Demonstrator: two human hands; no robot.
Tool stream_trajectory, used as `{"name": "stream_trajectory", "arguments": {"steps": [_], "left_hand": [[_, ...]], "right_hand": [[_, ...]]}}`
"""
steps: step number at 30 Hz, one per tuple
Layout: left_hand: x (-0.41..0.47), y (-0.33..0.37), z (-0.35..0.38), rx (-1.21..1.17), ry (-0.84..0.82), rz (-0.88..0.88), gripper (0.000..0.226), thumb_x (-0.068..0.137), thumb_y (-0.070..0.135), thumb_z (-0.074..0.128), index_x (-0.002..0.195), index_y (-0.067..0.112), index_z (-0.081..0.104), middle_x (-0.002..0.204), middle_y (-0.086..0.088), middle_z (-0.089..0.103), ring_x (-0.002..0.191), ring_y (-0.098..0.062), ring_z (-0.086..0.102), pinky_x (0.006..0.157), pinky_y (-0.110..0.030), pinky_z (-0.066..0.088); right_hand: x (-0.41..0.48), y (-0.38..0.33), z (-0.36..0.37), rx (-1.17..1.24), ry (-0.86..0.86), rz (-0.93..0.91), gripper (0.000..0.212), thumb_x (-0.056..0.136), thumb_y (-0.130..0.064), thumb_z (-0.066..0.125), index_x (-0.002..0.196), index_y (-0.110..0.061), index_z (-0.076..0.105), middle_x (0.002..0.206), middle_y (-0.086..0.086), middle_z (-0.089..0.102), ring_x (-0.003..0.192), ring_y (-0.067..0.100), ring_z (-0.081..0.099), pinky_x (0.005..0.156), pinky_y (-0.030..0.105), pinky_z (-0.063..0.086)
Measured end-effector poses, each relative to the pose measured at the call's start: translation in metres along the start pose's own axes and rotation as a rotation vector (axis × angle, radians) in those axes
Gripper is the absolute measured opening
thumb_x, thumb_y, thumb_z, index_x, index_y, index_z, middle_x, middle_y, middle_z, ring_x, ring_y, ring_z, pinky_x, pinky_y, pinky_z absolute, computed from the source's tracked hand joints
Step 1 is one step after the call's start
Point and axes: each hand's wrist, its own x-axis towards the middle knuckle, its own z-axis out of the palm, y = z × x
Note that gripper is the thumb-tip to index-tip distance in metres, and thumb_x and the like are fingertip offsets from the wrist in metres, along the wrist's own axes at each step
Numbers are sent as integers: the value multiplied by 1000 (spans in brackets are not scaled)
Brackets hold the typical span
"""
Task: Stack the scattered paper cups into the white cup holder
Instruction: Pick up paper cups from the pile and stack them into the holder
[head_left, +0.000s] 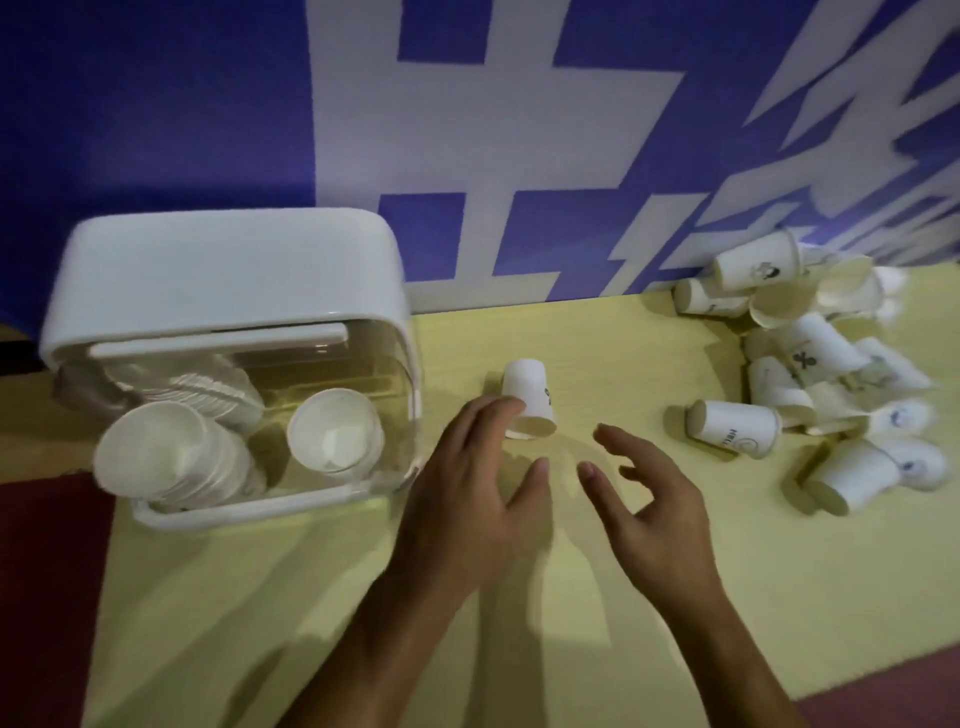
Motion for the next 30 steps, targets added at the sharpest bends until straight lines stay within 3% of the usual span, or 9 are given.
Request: {"name": "stream_trajectory", "arguments": {"steps": [5,10,12,15,19,22,24,27,30], "left_hand": [[34,-15,106,122,-57,-247,86,79,66,63,147,14,48,150,-16,47,136,-37,47,102,-46,51],[50,-18,166,211,13,-257,91,73,49,88,147,20,43,137,-20,50,119,-43,55,91,-52,54],[55,-10,177,182,72,-273,82,77,39,89,145,20,47,139,-18,47,120,-41,54,91,-50,56],[65,2,185,77,145,-313,66,84,20,85,143,18,55,143,-16,42,124,-36,53,94,-38,52],[81,22,180,-10,214,-427,73,79,14,84,141,24,46,139,-8,49,117,-31,55,83,-36,51],[86,42,169,-13,217,-438,73,74,15,85,133,26,43,135,-2,49,111,-27,55,75,-34,48],[85,48,162,30,199,-354,69,72,12,84,130,26,49,136,4,43,113,-23,53,77,-30,45],[85,54,150,38,145,-356,74,73,16,85,136,35,50,139,9,39,114,-19,55,81,-28,45],[83,54,137,-19,127,-420,84,73,22,88,140,35,39,134,6,52,111,-20,56,82,-32,46]], "right_hand": [[13,56,-56,12,160,189,25,94,-29,73,119,-25,74,114,-16,73,105,3,67,87,30,57],[35,104,-116,9,226,313,17,96,-32,71,113,-32,70,103,-16,72,93,-9,65,72,11,50],[45,116,-133,13,219,378,19,96,-36,70,115,-32,68,103,-15,72,89,-11,64,75,16,53],[63,134,-142,36,185,522,46,94,-49,70,129,-20,64,110,-7,71,87,-2,65,77,26,52],[89,146,-136,243,197,801,89,79,-73,72,140,-10,54,100,-4,65,94,25,71,91,53,59],[109,140,-128,441,132,959,76,82,-75,68,115,-6,66,89,7,62,78,27,63,82,48,60],[123,140,-121,518,79,1020,72,82,-80,62,104,-12,67,97,10,63,77,28,61,72,41,56],[142,146,-110,573,78,1100,73,81,-79,63,111,-12,62,114,12,62,96,32,62,65,38,53],[153,148,-104,563,128,1081,54,85,-67,68,90,-15,57,116,14,63,105,34,62,66,39,53]]}}
